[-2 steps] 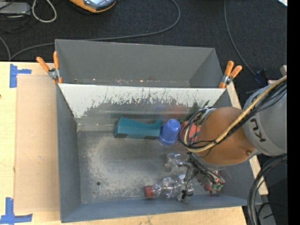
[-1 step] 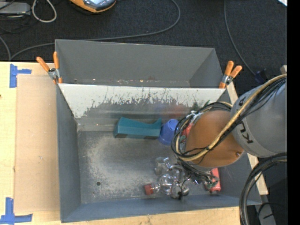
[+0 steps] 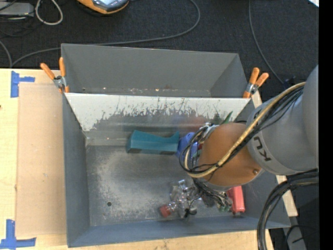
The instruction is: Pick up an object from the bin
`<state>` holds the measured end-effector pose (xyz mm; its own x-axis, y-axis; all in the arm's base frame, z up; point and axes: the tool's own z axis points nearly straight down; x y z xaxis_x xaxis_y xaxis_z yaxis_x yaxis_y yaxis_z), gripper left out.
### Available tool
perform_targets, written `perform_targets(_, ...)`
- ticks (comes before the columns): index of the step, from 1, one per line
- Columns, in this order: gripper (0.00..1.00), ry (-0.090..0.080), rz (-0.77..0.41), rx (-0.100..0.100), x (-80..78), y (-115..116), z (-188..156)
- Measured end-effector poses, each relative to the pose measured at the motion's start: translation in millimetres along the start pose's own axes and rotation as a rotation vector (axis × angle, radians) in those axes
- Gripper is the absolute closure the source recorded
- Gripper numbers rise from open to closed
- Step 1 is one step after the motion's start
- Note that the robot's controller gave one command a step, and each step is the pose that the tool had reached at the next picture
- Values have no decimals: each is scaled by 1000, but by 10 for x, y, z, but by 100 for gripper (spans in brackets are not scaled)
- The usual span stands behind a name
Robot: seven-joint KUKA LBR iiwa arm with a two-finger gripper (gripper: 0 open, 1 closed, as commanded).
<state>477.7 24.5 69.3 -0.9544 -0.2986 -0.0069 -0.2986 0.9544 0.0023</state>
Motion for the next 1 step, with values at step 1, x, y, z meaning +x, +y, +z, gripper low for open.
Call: perform_targets(1,100,0,1,0,0,0,0)
